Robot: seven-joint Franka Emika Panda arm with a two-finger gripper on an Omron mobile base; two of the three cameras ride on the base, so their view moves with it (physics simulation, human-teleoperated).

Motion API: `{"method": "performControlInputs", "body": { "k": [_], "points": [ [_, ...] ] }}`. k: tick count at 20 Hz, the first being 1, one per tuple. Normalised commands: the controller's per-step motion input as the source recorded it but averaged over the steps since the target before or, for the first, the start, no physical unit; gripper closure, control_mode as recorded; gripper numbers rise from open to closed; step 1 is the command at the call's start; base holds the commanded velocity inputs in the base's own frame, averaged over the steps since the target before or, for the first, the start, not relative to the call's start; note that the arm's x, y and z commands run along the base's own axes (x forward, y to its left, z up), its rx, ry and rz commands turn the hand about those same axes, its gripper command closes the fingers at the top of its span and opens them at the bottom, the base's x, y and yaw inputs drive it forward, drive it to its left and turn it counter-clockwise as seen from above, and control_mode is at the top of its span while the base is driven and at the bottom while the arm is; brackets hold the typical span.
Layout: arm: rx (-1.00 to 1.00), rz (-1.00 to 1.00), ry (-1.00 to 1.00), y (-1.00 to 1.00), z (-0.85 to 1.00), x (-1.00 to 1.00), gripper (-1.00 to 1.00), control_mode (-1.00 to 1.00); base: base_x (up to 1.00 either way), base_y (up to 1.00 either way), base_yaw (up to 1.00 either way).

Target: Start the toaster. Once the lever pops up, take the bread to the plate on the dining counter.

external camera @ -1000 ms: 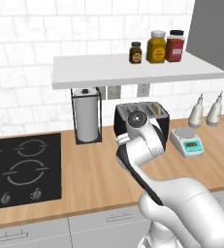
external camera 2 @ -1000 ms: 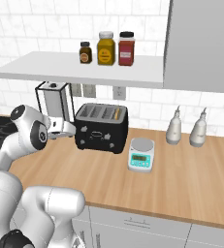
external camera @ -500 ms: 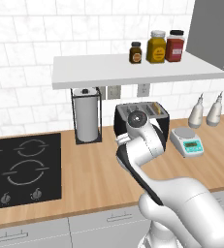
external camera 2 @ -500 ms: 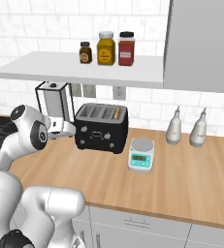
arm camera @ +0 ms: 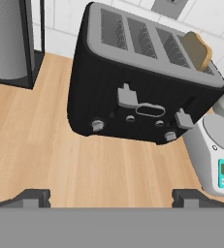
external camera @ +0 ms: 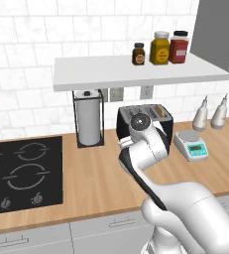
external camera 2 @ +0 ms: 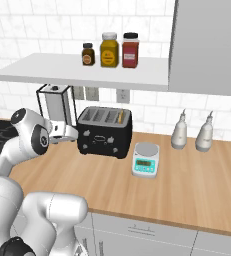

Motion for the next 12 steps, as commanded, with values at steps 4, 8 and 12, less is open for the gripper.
{"method": "performControlInputs", "body": {
  "k": [4, 8, 12],
  "points": [
    [0.0, 0.0, 0.0, 0.0, 0.0, 0.0, -1.0, -1.0, 0.0, 0.0, 0.0],
    [0.0, 0.0, 0.0, 0.0, 0.0, 0.0, -1.0, -1.0, 0.0, 0.0, 0.0],
    [0.0, 0.0, 0.0, 0.0, 0.0, 0.0, -1.0, -1.0, 0.0, 0.0, 0.0]
  ]
}}
